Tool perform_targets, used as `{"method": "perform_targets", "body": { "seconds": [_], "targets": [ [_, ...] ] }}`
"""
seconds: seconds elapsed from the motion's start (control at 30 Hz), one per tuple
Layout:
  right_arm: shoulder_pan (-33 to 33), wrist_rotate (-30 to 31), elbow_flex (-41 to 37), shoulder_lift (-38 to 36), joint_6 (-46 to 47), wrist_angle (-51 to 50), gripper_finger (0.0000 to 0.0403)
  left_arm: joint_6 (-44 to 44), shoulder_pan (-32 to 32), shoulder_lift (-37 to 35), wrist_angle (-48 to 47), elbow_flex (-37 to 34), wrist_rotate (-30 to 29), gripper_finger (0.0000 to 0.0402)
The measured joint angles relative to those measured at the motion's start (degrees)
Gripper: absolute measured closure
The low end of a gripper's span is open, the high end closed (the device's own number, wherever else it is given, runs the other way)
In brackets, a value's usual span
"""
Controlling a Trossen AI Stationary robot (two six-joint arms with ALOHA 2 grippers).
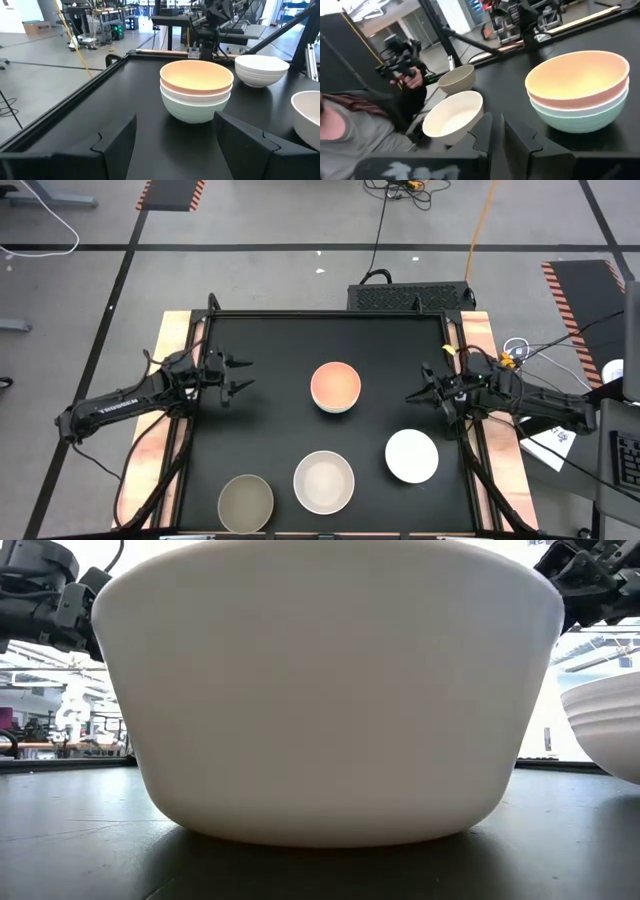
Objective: Nest bowls inside each other
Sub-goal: Stack the white bowl on the pink bowl
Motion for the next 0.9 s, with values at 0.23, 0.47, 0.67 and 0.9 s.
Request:
{"method": "perform_targets", "body": {
  "seconds": [0.23,0.47,0.67,0.9],
  "targets": [
    [0.04,-8.53,2.77,3.49,6.45,4.53,0.037,-1.32,0.0,0.02,1.12,0.0,1.1,0.0137],
    [0.04,-13.94,7.72,3.86,18.23,9.79,0.0311,-2.74,-0.02,0.02,3.01,0.0,3.33,0.0137],
    [0.04,-12.35,8.22,5.11,30.31,6.26,0.0223,-2.73,-0.05,0.02,3.0,0.01,3.5,0.0137],
    [0.21,-10.56,8.24,8.55,33.86,-13.69,0.0173,-2.71,-0.06,0.09,2.89,0.04,4.59,0.0137]
  ]
}}
